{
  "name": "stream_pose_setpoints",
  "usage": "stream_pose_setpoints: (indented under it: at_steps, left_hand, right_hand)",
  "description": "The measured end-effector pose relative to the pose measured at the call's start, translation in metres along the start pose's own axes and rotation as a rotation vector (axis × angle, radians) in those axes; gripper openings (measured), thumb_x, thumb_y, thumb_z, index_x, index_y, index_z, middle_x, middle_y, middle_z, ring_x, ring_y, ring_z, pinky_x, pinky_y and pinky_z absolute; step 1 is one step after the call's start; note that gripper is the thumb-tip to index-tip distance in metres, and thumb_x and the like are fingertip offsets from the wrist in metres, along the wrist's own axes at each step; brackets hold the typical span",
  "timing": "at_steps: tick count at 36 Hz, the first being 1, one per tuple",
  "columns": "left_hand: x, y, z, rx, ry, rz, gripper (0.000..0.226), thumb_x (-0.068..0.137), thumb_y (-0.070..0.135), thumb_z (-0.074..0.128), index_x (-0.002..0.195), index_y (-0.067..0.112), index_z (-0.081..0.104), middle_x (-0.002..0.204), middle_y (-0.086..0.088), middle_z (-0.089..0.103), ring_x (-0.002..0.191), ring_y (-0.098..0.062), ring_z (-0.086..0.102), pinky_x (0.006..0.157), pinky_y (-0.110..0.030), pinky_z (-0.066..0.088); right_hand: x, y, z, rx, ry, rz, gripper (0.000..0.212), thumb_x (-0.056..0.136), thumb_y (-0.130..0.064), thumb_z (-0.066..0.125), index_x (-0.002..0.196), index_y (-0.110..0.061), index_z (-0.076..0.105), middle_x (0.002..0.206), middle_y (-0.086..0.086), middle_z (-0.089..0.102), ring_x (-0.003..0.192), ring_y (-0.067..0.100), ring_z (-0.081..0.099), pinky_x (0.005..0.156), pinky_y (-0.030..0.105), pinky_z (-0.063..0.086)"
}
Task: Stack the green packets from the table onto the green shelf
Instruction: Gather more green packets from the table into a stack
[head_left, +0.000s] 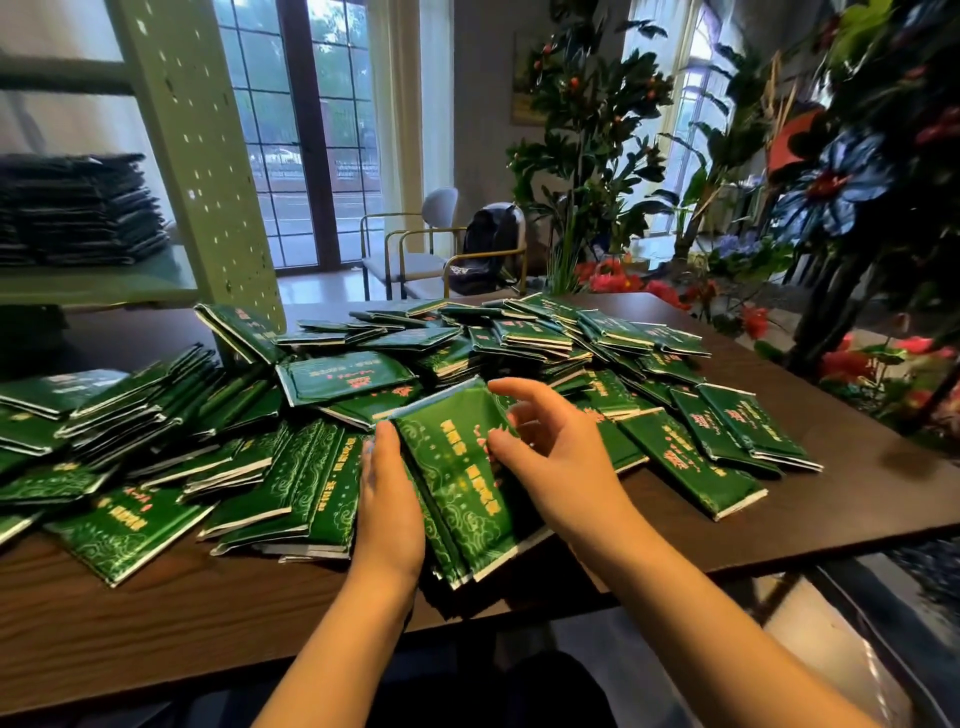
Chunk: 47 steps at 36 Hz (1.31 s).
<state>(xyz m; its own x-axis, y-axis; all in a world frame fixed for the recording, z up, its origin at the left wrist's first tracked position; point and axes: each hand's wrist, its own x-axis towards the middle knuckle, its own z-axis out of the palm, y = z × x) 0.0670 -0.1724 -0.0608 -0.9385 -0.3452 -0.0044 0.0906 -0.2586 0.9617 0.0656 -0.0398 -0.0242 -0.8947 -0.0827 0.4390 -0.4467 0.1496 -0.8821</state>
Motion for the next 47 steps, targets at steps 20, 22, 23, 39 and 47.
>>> stream_pose_setpoints:
  at_steps: [20,22,23,39,47]
  left_hand:
    - [-0.003,0.001,0.001,0.209,-0.118,0.042,0.097,0.056,0.067,0.066,0.136,0.015,0.045,0.130,-0.012,0.061,0.120,-0.032,0.058,0.103,-0.057,0.043]
    - [-0.006,0.006,0.002,0.196,-0.127,0.049,0.096,0.057,0.063,0.066,0.135,0.012,0.043,0.128,-0.012,0.061,0.118,-0.030,0.058,0.103,-0.056,0.043]
    - [-0.006,0.007,0.002,0.176,-0.132,0.053,0.093,0.061,0.058,0.067,0.136,0.010,0.042,0.129,-0.011,0.060,0.118,-0.028,0.058,0.104,-0.054,0.042]
    - [-0.009,0.007,0.003,0.179,-0.124,0.016,0.103,0.079,0.045,0.069,0.155,0.011,0.007,0.145,-0.011,0.045,0.131,-0.025,0.044,0.112,-0.048,0.033]
    - [-0.014,0.013,0.004,0.126,-0.117,-0.014,0.092,0.078,0.045,0.070,0.150,0.012,0.022,0.133,-0.007,0.055,0.119,-0.023,0.053,0.106,-0.043,0.039]
  right_hand:
    - [-0.005,0.017,-0.028,-0.258,0.027,-0.034,0.029,0.090,-0.002,0.058,0.115,-0.018,0.061,0.084,-0.007,0.057,0.071,-0.001,0.048,0.068,0.011,0.041]
    - [-0.004,0.021,-0.043,-0.370,0.054,-0.047,0.029,0.089,-0.002,0.058,0.113,-0.018,0.062,0.087,-0.008,0.058,0.073,0.000,0.048,0.070,0.007,0.038]
    - [-0.003,0.023,-0.051,-0.427,0.065,-0.052,0.028,0.088,-0.002,0.058,0.111,-0.018,0.063,0.087,-0.009,0.058,0.074,0.000,0.048,0.071,0.006,0.037]
    - [-0.003,0.052,-0.134,-1.249,-0.076,0.461,0.079,0.079,-0.069,0.054,0.145,-0.029,0.033,0.155,0.001,0.025,0.142,0.025,0.024,0.111,0.048,0.028]
    - [-0.003,0.045,-0.133,-1.292,-0.005,0.332,0.034,0.088,-0.046,0.059,0.112,-0.022,0.057,0.119,-0.001,0.059,0.110,0.025,0.056,0.082,0.035,0.045]
